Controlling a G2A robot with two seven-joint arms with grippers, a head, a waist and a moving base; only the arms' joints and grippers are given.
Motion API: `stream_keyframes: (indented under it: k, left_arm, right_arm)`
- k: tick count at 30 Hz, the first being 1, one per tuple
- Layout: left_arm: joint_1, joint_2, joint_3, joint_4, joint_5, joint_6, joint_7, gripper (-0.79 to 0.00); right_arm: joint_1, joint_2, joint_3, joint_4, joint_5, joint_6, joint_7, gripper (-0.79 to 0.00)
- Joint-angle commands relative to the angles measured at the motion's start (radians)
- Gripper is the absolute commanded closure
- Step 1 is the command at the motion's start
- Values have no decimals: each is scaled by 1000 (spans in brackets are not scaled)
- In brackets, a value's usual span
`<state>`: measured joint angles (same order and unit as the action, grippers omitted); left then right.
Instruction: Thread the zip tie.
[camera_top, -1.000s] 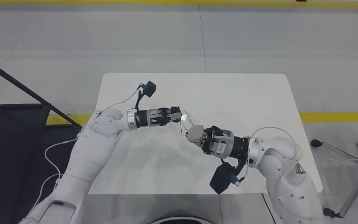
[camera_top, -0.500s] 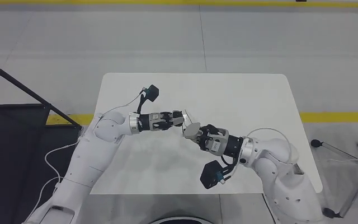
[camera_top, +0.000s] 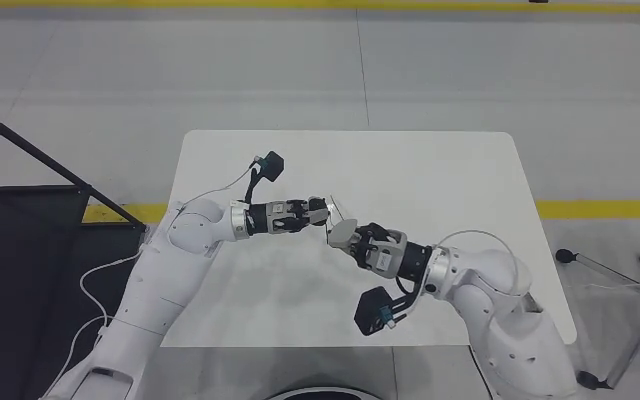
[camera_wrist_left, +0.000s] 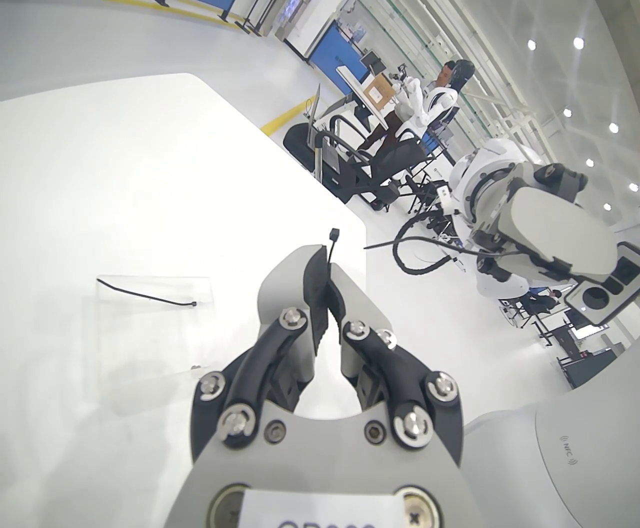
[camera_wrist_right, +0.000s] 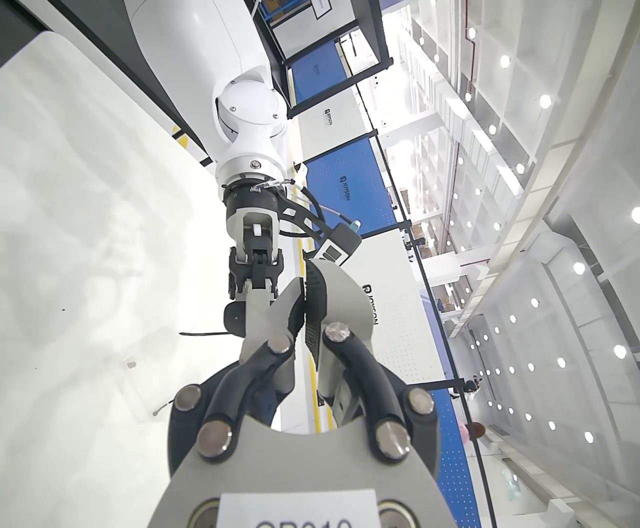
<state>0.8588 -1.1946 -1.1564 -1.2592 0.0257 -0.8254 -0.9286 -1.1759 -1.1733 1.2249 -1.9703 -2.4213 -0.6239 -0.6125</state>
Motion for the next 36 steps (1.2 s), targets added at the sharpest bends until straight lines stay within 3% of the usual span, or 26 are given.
stream_keyframes:
  k: [1, 36]
  left_arm:
    - [0, 0, 0, 0, 0, 0, 0, 0]
    - [0, 0, 0, 0, 0, 0, 0, 0]
  right_arm:
    - [2, 2, -4, 0, 2, 4, 5, 0]
    - [54, 30, -51, 31, 48, 17, 57, 0]
